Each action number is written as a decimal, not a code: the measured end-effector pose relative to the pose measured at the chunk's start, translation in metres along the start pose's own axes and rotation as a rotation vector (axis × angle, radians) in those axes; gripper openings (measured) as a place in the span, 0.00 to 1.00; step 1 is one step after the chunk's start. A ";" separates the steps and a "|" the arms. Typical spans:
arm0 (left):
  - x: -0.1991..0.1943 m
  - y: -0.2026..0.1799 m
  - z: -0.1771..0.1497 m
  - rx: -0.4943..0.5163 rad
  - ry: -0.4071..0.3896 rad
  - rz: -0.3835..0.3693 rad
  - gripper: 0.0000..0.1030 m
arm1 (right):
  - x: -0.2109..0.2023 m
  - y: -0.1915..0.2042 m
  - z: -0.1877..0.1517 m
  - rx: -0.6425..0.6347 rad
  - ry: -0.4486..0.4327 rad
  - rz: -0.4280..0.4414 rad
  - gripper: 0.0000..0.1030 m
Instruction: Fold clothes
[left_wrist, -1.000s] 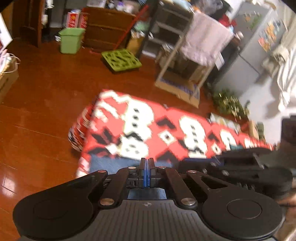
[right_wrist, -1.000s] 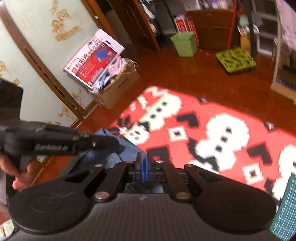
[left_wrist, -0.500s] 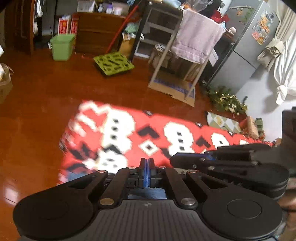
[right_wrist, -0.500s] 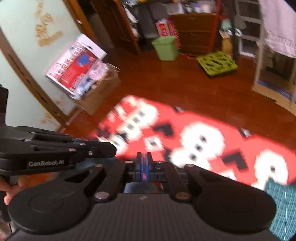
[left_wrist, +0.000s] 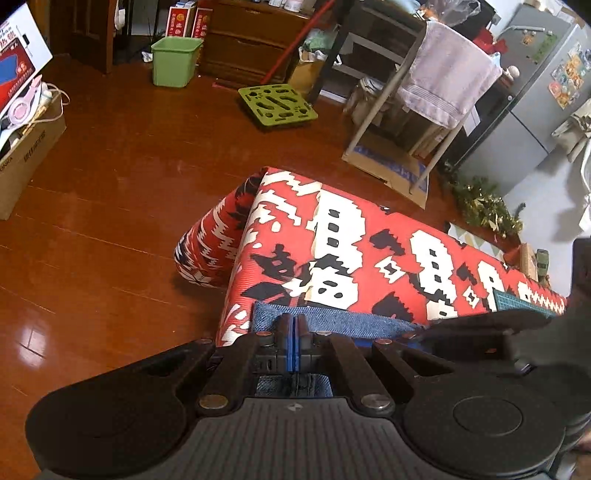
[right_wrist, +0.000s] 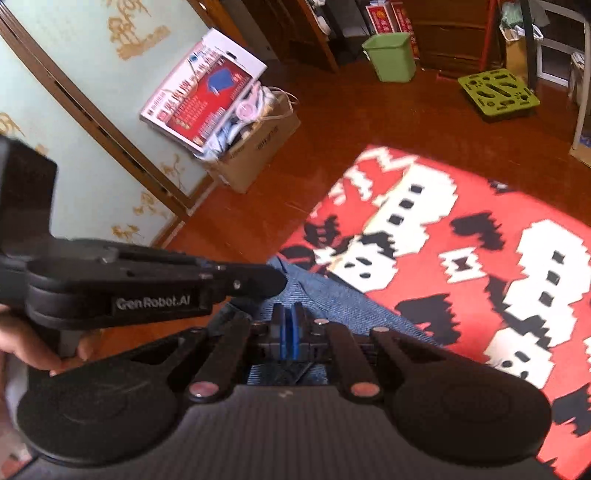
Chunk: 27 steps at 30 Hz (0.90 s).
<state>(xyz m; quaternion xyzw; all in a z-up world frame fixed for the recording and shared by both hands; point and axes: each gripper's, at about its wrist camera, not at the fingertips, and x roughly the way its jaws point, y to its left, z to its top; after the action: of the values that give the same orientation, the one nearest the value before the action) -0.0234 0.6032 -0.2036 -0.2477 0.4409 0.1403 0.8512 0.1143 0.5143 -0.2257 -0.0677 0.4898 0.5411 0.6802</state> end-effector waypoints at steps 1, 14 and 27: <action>0.003 0.000 0.000 0.002 0.000 0.005 0.02 | 0.002 0.001 -0.001 0.009 -0.009 -0.010 0.03; -0.039 0.012 0.000 -0.091 -0.102 -0.060 0.01 | -0.033 0.019 0.009 -0.007 -0.054 -0.058 0.05; -0.090 0.024 -0.101 -0.076 -0.008 -0.132 0.01 | -0.062 0.060 -0.057 -0.046 -0.015 0.031 0.06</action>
<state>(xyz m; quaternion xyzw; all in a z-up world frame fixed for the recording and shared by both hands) -0.1544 0.5664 -0.1864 -0.3078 0.4144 0.1015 0.8504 0.0364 0.4613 -0.1827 -0.0715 0.4733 0.5632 0.6736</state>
